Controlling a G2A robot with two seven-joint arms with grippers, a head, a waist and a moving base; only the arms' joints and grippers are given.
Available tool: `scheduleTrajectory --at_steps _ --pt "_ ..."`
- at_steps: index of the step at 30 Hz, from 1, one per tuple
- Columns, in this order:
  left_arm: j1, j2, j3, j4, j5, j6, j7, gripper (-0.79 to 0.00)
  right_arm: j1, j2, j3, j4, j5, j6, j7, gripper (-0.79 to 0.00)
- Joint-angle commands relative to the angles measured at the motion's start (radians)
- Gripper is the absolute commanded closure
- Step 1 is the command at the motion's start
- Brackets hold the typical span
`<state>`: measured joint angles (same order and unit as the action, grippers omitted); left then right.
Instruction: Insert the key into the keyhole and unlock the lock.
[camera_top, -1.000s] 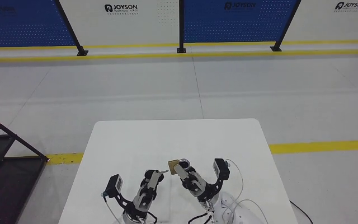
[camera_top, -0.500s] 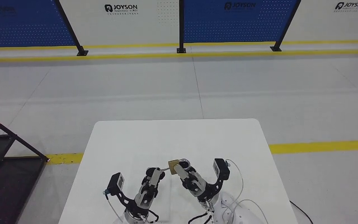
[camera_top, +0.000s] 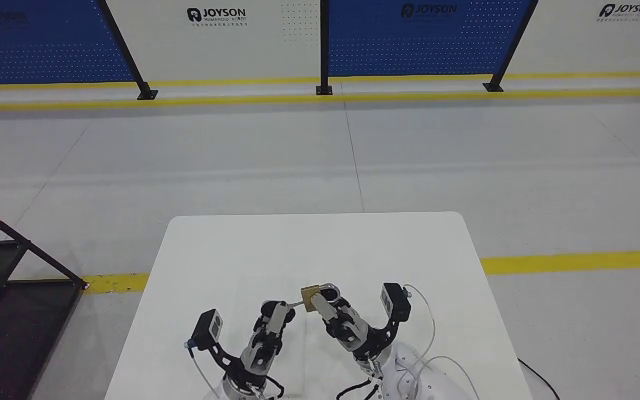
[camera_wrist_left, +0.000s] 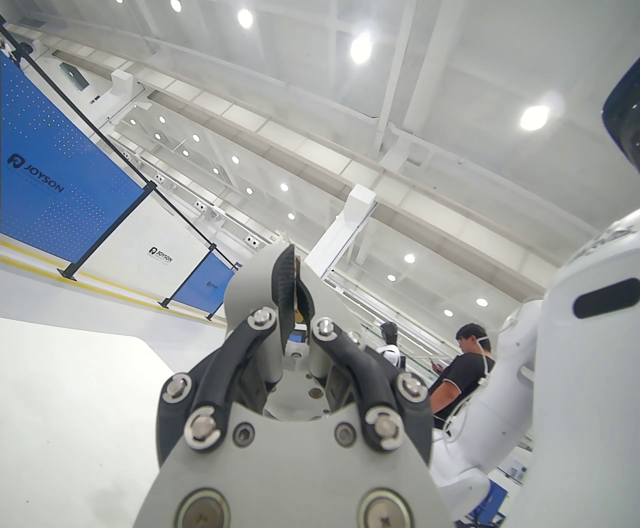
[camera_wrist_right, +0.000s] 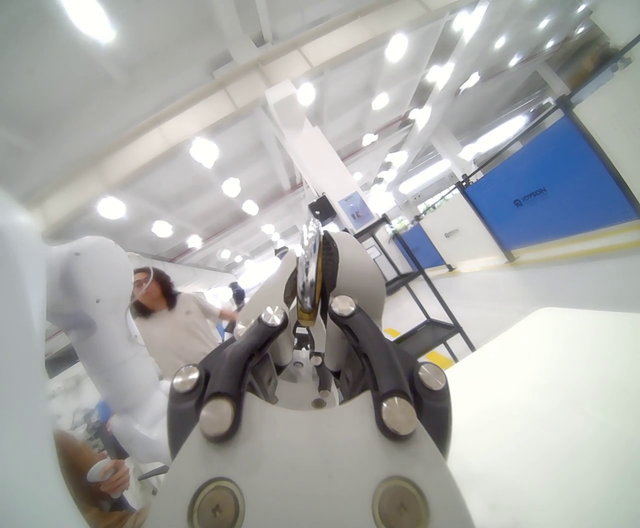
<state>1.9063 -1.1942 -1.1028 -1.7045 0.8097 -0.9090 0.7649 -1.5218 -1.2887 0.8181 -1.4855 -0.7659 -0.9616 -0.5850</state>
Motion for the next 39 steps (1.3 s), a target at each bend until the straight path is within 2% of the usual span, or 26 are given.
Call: scheduleTrajectory --at_steps 1,23,38,39 --pt "0.001 -0.001 -0.001 0.000 -0.001 -0.002 -0.003 0.000 0.000 0.000 0.000 0.000 0.000 0.000 0.000 0.000" --pt "-0.006 -0.013 0.003 0.000 -0.007 0.006 -0.025 0.000 0.000 0.000 0.000 0.000 0.000 0.000 0.000 0.000" --pt "-0.004 -0.021 0.002 0.000 0.007 0.004 -0.020 0.000 -0.021 -0.001 0.020 -0.036 0.050 0.033 0.084 0.000" --pt "-0.004 -0.021 0.002 -0.001 0.007 0.004 -0.020 -0.022 -0.021 -0.001 0.021 -0.037 0.052 0.033 0.086 0.000"
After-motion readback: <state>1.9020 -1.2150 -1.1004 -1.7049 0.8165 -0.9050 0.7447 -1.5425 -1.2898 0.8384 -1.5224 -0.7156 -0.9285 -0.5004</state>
